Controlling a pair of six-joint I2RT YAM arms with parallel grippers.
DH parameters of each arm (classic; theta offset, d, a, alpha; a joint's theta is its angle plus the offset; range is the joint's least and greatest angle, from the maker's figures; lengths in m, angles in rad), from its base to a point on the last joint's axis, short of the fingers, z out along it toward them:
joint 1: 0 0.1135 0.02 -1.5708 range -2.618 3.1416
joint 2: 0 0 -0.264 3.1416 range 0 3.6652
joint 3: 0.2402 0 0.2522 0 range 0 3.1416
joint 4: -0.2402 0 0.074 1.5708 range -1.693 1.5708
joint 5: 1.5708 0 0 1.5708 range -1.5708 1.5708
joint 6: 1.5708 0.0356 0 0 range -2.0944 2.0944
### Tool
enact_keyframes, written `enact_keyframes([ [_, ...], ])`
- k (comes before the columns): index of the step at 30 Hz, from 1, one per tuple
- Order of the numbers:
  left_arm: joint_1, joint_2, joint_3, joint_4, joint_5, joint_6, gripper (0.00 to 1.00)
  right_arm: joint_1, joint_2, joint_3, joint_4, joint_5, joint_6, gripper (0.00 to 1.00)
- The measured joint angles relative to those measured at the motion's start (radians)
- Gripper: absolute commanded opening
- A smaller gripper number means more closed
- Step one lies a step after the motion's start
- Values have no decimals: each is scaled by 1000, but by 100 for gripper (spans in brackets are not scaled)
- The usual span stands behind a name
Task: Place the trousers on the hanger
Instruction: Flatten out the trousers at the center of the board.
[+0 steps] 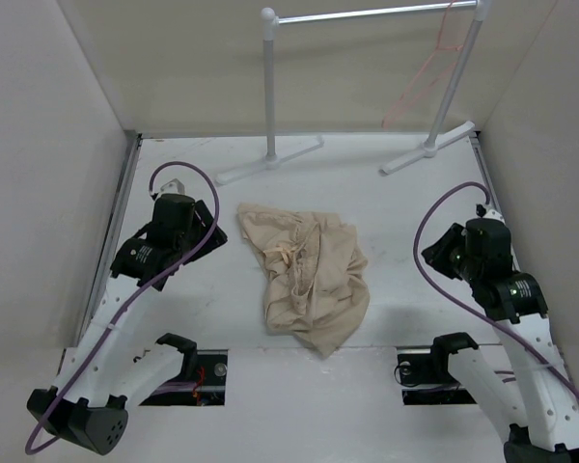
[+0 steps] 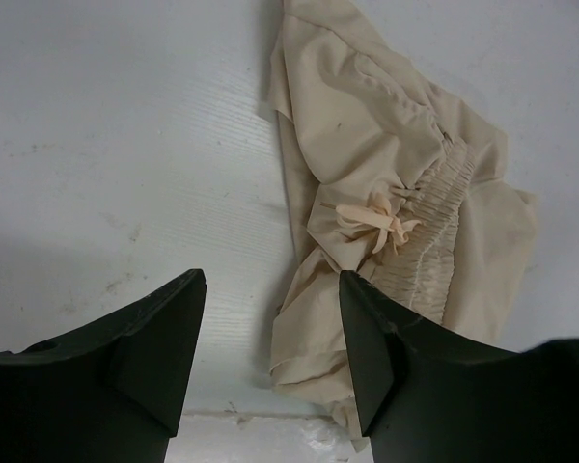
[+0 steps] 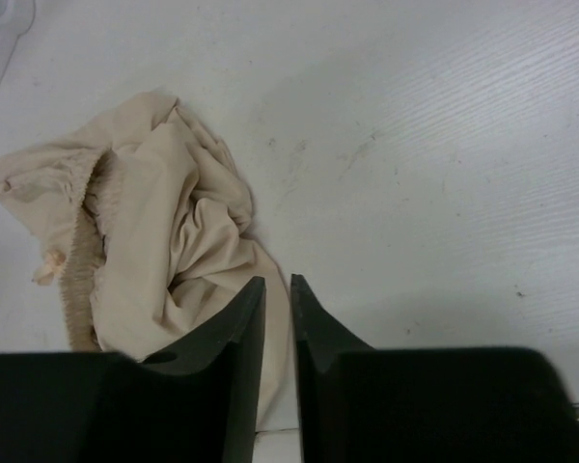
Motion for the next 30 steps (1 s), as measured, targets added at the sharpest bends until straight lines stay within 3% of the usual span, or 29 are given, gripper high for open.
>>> enact_keyframes([
  [5, 6, 6, 0, 5, 11, -3, 56, 1, 5, 0, 0, 0, -5, 42],
  [13, 6, 5, -1, 21, 23, -10, 57, 1, 5, 0, 0, 0, -5, 46],
  [14, 6, 5, -1, 21, 24, -11, 57, 1, 5, 0, 0, -1, -5, 43],
  [18, 5, 2, -23, 43, 35, -18, 56, 14, 6, 0, 0, -10, -3, 13],
  [21, -12, 3, -60, 71, 53, -32, 46, 70, 21, 0, 2, -26, 13, 8],
  [24, -53, 24, -109, 112, 69, -55, 37, 180, 59, -9, 18, -38, 36, 15],
  [27, -105, 63, -155, 150, 76, -84, 37, 327, 130, -29, 51, -40, 72, 40],
  [30, -177, 107, -209, 202, 77, -122, 42, 447, 230, -50, 113, -44, 98, 49],
])
